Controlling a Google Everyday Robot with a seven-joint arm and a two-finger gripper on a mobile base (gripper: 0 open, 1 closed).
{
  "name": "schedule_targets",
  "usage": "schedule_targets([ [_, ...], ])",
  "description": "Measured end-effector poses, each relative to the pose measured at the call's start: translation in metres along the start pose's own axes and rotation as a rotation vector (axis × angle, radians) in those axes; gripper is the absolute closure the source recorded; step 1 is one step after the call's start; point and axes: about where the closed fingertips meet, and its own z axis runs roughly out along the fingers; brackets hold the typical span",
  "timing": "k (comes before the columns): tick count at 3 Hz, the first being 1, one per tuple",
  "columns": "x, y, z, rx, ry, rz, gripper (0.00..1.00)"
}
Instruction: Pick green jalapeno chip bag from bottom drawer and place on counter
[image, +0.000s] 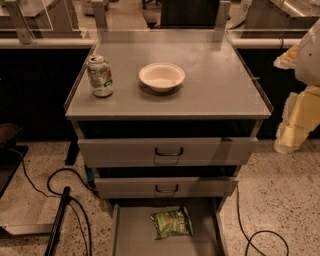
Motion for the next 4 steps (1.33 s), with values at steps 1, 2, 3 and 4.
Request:
schedule_targets([
  [1, 0.0, 0.0, 0.0, 0.0, 0.0, 0.0, 0.0],
  [2, 0.005, 0.022, 0.023, -0.031, -0.004, 0.042, 0.0],
  [3, 0.008, 0.059, 0.054, -0.034, -0.039, 0.105, 0.0],
  [4, 0.019, 0.101, 0.114, -0.104, -0.058, 0.158, 0.0],
])
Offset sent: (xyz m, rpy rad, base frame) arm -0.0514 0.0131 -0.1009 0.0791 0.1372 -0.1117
